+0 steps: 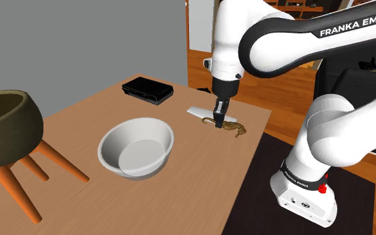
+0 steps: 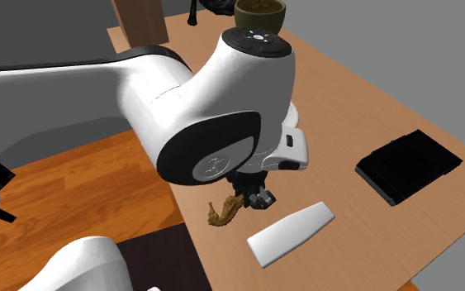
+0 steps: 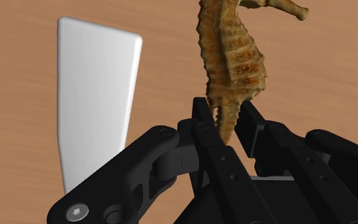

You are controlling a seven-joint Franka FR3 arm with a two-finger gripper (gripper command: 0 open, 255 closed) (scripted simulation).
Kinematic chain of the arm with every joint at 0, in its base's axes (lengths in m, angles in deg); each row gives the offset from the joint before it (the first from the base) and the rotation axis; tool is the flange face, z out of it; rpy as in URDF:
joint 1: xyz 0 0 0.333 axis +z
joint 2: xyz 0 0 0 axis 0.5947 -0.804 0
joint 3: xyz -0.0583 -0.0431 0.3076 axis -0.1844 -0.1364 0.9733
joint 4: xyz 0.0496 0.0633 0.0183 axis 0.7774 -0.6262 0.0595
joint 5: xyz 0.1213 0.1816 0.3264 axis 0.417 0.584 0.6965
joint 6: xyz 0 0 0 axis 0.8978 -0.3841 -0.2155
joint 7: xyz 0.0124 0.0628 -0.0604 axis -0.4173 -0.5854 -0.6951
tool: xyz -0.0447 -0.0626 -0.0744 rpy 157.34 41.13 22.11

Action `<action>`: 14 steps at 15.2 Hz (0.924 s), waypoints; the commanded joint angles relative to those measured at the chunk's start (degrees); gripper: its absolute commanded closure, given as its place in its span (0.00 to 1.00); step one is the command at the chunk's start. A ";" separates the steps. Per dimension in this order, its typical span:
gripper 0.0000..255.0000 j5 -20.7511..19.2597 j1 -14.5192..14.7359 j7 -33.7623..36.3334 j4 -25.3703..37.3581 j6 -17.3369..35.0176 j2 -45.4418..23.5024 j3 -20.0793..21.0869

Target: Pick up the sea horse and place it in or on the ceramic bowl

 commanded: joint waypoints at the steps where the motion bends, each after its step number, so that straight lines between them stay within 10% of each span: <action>1: 1.00 -0.25 -0.09 0.10 1.43 -1.84 0.39 -0.25; 14: 1.00 -1.70 -0.75 0.48 11.32 -11.83 0.50 -1.66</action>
